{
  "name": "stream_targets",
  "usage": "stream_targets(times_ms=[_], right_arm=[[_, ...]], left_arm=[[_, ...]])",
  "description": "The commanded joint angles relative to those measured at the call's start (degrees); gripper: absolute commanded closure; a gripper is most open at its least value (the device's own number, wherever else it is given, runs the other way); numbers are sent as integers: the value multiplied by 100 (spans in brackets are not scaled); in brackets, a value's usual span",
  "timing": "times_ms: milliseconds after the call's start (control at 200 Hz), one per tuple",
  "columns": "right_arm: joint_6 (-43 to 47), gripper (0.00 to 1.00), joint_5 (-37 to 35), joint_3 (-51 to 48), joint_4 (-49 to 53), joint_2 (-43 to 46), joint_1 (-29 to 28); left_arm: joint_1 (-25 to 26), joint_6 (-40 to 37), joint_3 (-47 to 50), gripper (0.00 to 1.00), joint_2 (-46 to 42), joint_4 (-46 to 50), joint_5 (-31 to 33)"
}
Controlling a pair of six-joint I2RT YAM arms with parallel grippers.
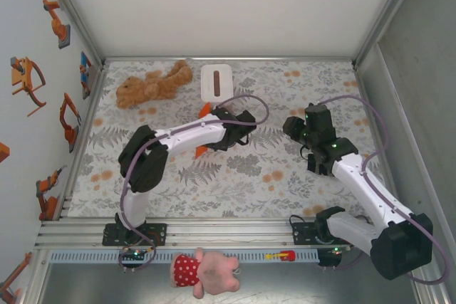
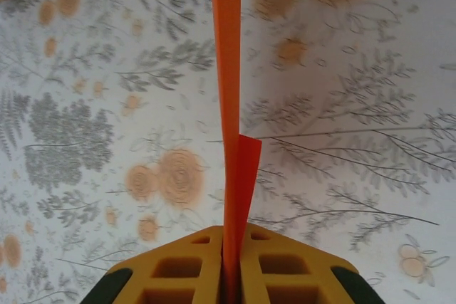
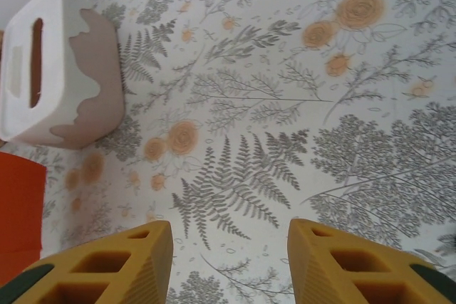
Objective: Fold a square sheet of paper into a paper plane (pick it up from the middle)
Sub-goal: Turn over the paper at the center of the table, then move the paper to the center of the table.
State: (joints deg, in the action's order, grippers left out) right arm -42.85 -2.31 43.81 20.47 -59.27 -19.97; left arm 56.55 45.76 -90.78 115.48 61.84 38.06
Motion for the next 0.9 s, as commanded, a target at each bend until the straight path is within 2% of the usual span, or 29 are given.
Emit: stream_targets(times_ms=[0,190,285,386,501,601,661,751,796,896], right_arm=[[-117,55,-332,-157,203,174,71],[-69,55,-261,-250,291,185,103],[85,57,46,-177,245,-17,101],[154,57,619,-110,-27,-375,85],[52,57,1202,-28,-409,-919,-74],[-25,55,1224,216,-606,-1469,-606],[-111,50,1238,376,-757,-1820,-926],[-269,49,1341,638,-1095,-2393,-1417],[-340,50,1427,811,-1245,-2713,-1639],[-486,57,1612,1220,-1530,-3403,-2021]], left_arm=[[-25,37,-96,83,113,-376,-798],[-260,-115,575,71,-258,-2060,-2702],[-294,-197,717,55,-570,-2445,-3170],[-355,-200,899,47,-946,-2596,-3194],[-584,-61,1568,35,-1543,-3037,-3252],[-844,81,2294,25,-2156,-3400,-3146],[-992,134,2652,16,-2505,-3436,-2974],[-1138,97,3103,3,-3022,-3391,-2602],[-1202,57,3299,0,-3261,-3359,-2462],[-1429,99,3720,4,-3790,-3328,-2263]])
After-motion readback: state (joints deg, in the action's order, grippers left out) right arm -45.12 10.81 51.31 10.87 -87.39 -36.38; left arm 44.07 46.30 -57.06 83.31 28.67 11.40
